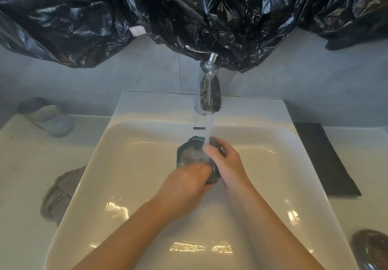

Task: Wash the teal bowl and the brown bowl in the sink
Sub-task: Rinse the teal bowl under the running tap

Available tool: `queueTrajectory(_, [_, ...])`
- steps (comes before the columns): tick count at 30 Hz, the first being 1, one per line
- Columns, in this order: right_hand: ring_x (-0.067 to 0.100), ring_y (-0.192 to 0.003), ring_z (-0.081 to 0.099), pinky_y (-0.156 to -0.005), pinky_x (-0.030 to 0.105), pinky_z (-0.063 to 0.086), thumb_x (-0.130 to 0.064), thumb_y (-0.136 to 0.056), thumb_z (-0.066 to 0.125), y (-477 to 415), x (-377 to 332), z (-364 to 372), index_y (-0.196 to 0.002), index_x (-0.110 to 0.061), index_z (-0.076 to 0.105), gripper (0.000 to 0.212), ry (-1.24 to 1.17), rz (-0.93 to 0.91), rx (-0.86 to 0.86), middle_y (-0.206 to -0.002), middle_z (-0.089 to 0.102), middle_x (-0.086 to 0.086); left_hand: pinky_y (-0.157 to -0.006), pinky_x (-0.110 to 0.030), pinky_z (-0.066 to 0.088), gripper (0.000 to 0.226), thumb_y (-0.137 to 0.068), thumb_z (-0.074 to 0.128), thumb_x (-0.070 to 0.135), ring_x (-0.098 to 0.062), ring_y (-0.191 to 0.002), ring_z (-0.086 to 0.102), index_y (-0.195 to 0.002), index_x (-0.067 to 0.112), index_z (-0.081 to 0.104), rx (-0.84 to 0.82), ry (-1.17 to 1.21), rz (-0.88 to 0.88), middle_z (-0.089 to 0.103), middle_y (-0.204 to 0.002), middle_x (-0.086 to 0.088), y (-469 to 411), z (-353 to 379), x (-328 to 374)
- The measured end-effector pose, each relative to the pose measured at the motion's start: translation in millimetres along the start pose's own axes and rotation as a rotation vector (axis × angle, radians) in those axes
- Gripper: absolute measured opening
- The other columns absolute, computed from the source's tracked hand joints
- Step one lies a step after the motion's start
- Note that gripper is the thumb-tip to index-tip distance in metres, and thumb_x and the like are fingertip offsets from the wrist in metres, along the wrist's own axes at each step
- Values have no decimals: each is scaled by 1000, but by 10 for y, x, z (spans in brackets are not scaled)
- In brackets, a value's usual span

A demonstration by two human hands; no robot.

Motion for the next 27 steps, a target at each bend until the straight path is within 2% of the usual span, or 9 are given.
queueTrajectory(4, [23,-106,68,-84,35,57,-35,-87,60,-10,17,103,-119,-23,67,35,-258,-13,-133,-113,73,4,-63,-36,49,25,-89,49,35,-22,-76,57,-98,12,54,81,361,-143,61,-88,-1,53,-74,-71])
queueTrajectory(7, [24,-97,67,-71,34,56,-40,-94,49,-9,21,170,-130,-15,58,44,-466,14,-234,-111,70,9,-69,-44,51,29,-90,49,36,-23,-80,59,-102,10,56,69,618,-213,62,-89,-2,-12,-94,-77])
queueTrajectory(11, [29,-90,61,-65,29,53,-41,-84,51,-60,48,234,-131,-1,47,62,-382,20,-184,-104,63,14,-84,-30,52,29,-93,42,35,-12,-94,63,-112,21,59,109,933,-377,67,-99,4,-53,-91,-10])
queueTrajectory(14, [25,-92,63,-71,30,53,-39,-76,56,-75,4,192,-118,-16,54,49,-208,-190,-145,-108,64,11,-83,-29,56,32,-97,34,41,-8,-93,66,-104,30,63,212,1063,-637,69,-96,5,-148,-81,-21])
queueTrajectory(17, [19,-96,66,-74,26,53,-45,-76,55,-27,-56,247,-120,-21,55,50,-171,-251,-171,-107,66,6,-82,-43,56,31,-98,36,38,-11,-85,67,-89,25,64,372,997,-771,68,-84,3,-255,-156,-102])
queueTrajectory(19, [21,-94,67,-74,30,53,-50,-84,53,-34,-44,268,-113,-18,64,45,-357,-30,-197,-99,70,4,-80,-47,54,34,-93,34,41,-21,-91,64,-94,20,61,423,842,-578,67,-91,-1,-295,-225,-69])
queueTrajectory(22, [26,-89,67,-74,36,51,-54,-89,48,-49,-35,304,-94,-16,74,47,-481,226,-278,-91,71,8,-75,-42,53,34,-95,27,44,-22,-95,62,-106,31,57,359,655,-339,65,-95,2,-265,-211,-35])
queueTrajectory(24, [26,-88,65,-73,35,50,-51,-87,49,-66,-26,323,-93,-16,70,41,-459,219,-255,-90,68,7,-74,-42,53,37,-93,26,46,-23,-92,62,-101,27,57,347,735,-401,64,-93,-3,-266,-152,-101])
queueTrajectory(27, [17,-82,67,-66,28,51,-39,-88,49,-78,-11,345,-99,-14,66,32,-402,37,-190,-83,69,1,-75,-41,55,42,-88,28,43,-23,-85,65,-88,20,63,325,867,-625,67,-86,-5,-312,-135,-169])
Point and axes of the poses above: each hand's wrist, its own y-axis away from the middle knuckle, its own z-axis out of the palm, x = y × z, the point moved 6 cm from there along -y, towards the middle knuckle
